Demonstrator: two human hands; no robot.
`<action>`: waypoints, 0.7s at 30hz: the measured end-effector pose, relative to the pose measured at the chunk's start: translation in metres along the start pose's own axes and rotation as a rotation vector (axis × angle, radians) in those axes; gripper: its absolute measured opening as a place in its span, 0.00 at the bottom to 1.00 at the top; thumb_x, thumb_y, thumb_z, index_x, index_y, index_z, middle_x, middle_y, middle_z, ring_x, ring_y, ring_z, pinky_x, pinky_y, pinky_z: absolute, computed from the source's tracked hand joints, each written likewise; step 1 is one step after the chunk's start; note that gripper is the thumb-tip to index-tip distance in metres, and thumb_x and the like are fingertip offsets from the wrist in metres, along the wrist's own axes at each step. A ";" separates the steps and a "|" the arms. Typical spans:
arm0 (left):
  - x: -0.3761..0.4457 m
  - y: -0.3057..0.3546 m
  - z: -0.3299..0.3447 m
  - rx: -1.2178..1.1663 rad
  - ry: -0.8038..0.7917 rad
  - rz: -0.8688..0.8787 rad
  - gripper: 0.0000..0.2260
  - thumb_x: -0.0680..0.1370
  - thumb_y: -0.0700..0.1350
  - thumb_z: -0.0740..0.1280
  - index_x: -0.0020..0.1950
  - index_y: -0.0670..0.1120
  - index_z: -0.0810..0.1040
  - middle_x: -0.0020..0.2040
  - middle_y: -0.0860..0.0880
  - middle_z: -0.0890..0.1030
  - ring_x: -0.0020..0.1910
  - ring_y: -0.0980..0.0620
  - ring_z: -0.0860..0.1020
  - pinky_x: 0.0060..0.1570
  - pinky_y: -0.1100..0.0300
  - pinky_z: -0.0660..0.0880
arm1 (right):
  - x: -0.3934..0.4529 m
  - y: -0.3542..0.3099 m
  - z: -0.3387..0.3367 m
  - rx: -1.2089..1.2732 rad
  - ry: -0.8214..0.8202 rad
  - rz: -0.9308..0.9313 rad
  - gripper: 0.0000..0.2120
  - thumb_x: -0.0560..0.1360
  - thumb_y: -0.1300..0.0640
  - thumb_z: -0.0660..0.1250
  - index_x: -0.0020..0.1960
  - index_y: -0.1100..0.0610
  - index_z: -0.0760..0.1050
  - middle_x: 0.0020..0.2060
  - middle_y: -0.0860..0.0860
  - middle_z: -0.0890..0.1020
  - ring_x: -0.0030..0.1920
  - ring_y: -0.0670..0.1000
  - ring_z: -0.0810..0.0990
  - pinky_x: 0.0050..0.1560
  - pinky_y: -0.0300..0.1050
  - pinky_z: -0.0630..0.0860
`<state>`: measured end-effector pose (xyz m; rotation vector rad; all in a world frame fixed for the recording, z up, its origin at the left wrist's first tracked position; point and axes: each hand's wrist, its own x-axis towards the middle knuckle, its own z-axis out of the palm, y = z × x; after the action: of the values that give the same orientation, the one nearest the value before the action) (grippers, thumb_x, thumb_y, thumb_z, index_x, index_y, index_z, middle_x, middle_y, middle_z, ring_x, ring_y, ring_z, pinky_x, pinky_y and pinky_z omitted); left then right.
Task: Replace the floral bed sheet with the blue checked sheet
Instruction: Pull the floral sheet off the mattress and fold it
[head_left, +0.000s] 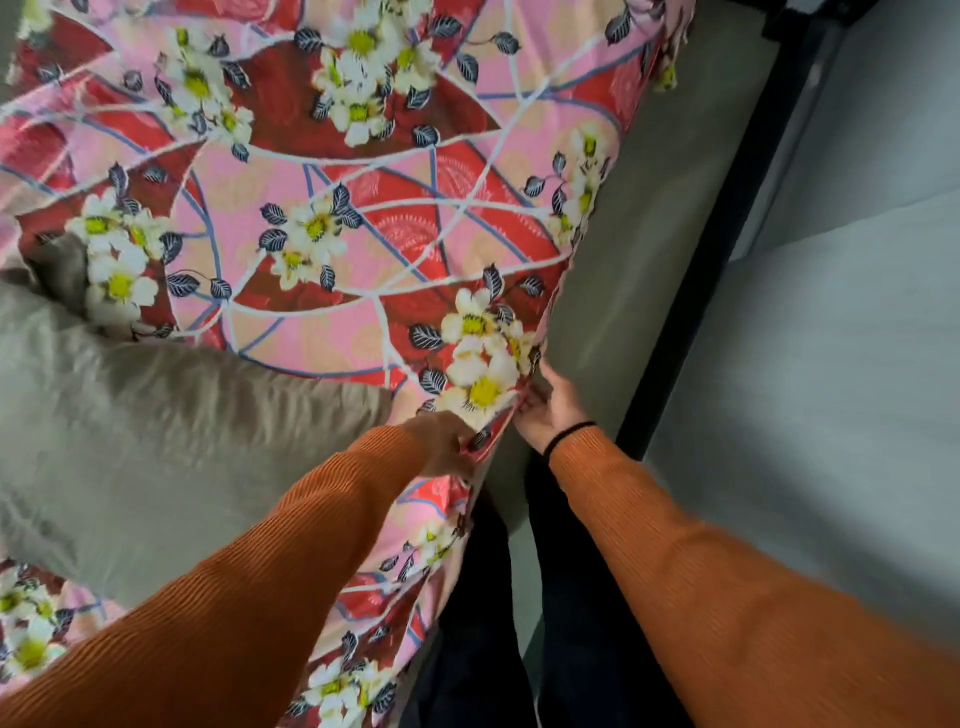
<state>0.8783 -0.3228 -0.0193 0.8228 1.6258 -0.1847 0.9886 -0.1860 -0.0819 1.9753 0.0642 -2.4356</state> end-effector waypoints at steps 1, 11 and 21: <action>-0.001 0.002 -0.005 0.019 -0.047 0.004 0.16 0.77 0.54 0.73 0.59 0.44 0.81 0.52 0.46 0.81 0.53 0.46 0.79 0.53 0.56 0.75 | 0.005 -0.010 0.010 0.002 -0.003 -0.003 0.12 0.81 0.53 0.67 0.57 0.61 0.79 0.48 0.59 0.84 0.51 0.57 0.82 0.53 0.57 0.79; 0.029 0.048 -0.149 -0.517 0.456 -0.149 0.22 0.76 0.67 0.66 0.58 0.52 0.81 0.57 0.47 0.83 0.52 0.46 0.82 0.53 0.51 0.81 | -0.016 -0.064 0.041 -0.147 -0.364 -0.165 0.19 0.81 0.60 0.66 0.70 0.66 0.70 0.70 0.67 0.72 0.71 0.66 0.72 0.74 0.66 0.66; 0.093 0.102 -0.214 -0.002 0.185 -0.059 0.19 0.78 0.51 0.71 0.66 0.44 0.78 0.60 0.46 0.79 0.58 0.44 0.77 0.57 0.52 0.77 | -0.020 -0.123 0.065 -0.346 0.002 -0.049 0.21 0.75 0.72 0.52 0.33 0.57 0.77 0.25 0.53 0.74 0.25 0.49 0.71 0.34 0.43 0.64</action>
<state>0.7677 -0.0934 -0.0190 0.8099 1.8251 -0.1524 0.9254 -0.0654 -0.0453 1.8412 0.5027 -2.2590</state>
